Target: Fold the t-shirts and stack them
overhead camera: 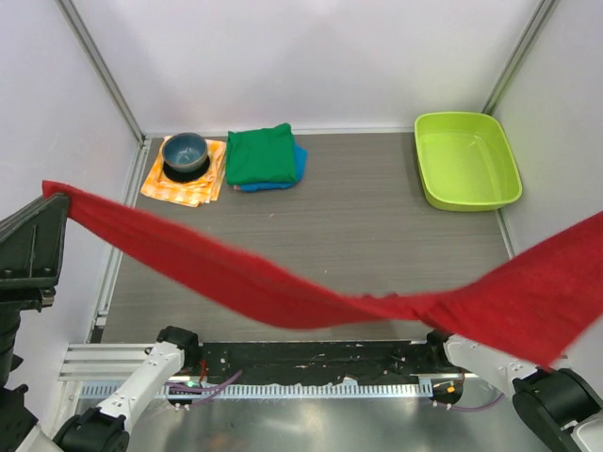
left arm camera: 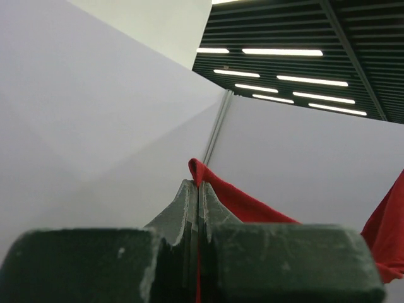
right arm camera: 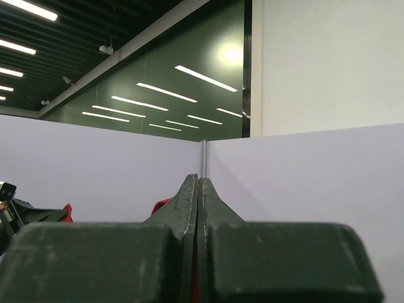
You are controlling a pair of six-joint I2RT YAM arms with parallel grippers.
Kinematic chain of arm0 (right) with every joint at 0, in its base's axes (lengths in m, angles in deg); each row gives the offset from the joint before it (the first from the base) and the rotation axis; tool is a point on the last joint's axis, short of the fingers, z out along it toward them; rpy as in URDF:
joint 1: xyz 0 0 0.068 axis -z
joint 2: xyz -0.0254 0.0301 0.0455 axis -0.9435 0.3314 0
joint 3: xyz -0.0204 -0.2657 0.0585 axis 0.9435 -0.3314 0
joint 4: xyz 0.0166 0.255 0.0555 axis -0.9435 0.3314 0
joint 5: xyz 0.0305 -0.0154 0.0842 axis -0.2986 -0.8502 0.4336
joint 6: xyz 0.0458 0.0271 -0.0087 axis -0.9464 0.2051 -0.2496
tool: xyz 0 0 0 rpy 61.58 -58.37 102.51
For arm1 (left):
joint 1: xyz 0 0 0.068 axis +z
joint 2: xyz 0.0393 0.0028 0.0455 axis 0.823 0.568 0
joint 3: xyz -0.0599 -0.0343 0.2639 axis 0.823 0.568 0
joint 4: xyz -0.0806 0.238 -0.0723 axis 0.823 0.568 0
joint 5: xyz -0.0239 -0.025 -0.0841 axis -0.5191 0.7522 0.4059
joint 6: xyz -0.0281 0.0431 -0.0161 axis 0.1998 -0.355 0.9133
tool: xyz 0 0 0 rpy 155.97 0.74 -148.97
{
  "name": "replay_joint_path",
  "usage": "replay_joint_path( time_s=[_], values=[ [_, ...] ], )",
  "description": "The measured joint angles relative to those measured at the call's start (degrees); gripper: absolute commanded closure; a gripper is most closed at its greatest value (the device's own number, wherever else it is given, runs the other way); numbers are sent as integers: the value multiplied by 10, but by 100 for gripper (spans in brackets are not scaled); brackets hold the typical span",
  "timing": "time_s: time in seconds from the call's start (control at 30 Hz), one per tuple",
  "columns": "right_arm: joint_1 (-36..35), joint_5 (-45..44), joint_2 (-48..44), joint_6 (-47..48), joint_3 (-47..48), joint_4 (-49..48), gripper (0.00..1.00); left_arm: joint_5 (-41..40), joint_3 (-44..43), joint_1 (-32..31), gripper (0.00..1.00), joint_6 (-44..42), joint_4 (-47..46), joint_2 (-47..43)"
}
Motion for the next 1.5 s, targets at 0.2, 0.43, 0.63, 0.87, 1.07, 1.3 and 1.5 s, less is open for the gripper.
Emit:
replay_joint_path(
  time_s=[0.2,0.43,0.63,0.87,1.07,1.3,1.5],
  values=[
    [17,-5,2,-7,-65,-16,99,8,36,0,100,0,-28,12],
    [18,-71,23,5,-296,-31,99,-12,298,0,100,13,-100,36],
    [18,-153,71,20,-502,-75,99,-40,499,0,100,35,-145,101],
    [44,-216,143,26,-637,-112,99,-116,595,0,100,47,-166,166],
    [91,-233,217,23,-638,-166,99,-181,594,1,100,61,-181,256],
    [119,-231,326,22,-559,-184,99,-217,542,27,100,85,-180,355],
    [123,-220,418,22,-458,-192,99,-226,488,76,100,115,-194,425]
  ],
)
